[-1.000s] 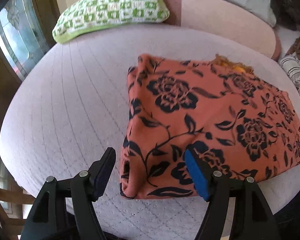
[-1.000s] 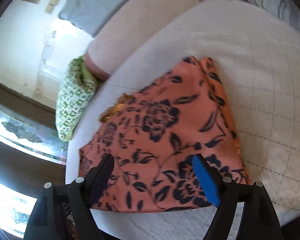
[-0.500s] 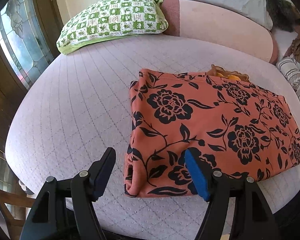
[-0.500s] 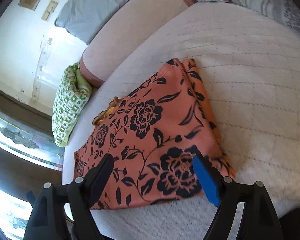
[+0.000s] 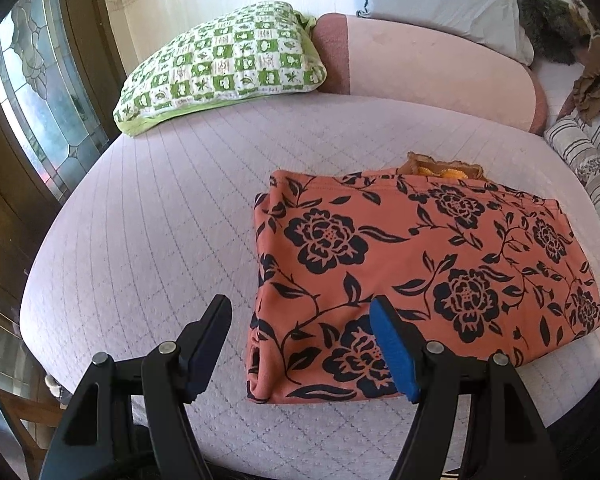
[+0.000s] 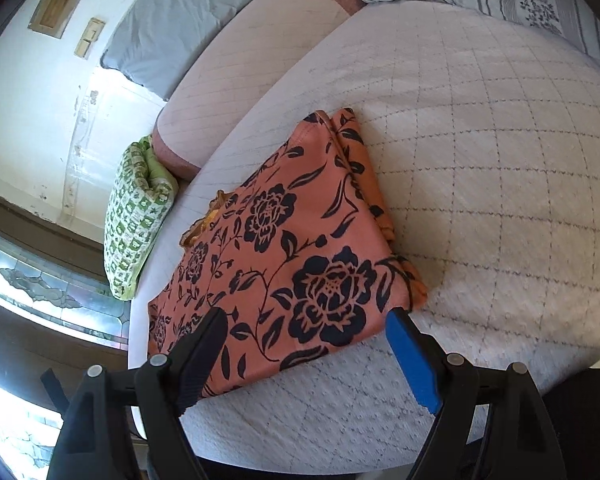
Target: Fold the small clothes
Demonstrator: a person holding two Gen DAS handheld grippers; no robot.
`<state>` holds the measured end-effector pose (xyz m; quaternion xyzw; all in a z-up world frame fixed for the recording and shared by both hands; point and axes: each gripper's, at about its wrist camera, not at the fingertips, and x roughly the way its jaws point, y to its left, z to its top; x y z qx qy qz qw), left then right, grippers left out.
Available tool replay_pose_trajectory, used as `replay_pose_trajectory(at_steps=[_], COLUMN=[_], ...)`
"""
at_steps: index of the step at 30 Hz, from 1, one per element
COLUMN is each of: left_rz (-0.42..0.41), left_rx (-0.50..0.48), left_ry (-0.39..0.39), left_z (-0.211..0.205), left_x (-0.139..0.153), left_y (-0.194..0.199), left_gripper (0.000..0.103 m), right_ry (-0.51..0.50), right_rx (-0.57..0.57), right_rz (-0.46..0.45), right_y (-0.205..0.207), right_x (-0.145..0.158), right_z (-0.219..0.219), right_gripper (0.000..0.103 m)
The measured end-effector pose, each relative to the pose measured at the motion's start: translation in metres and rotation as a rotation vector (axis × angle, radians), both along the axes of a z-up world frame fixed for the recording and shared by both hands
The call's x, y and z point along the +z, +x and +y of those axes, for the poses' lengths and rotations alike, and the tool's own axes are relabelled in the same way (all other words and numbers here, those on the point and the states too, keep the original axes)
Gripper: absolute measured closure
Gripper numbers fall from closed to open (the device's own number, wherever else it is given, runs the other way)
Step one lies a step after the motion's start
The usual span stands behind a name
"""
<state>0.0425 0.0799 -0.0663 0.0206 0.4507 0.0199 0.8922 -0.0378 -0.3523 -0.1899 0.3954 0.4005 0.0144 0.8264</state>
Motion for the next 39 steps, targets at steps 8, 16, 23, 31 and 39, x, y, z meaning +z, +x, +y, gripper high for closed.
replay_pose_trajectory(at_steps=[8,16,23,31,39], left_rz=[-0.006,0.002,0.035,0.062,0.001], left_rx=[-0.012,-0.031,-0.098,-0.179,-0.212], left_ry=[-0.003,-0.014,-0.012,0.006,-0.008], left_z=[-0.008,-0.020,-0.054,-0.098,-0.110], left_x=[0.004,-0.002,-0.022,-0.045,-0.041], left_y=[0.001,0.009,0.023,0.041,0.042], left_gripper=[0.031,0.029,0.029,0.029,0.026], right_ry=[-0.020,0.005,0.005,-0.024,-0.165], right_rx=[-0.004,-0.060,-0.119,-0.076,-0.029], right_rz=[0.024,0.079,0.126,0.134,0.058], right_y=[-0.002,0.002,0.013,0.040,0.025], right_x=[-0.004,-0.014,-0.020,-0.028,0.008], right_z=[0.001,-0.009,-0.020,-0.016,-0.004], right_gripper=[0.019,0.019,0.019,0.032,0.083])
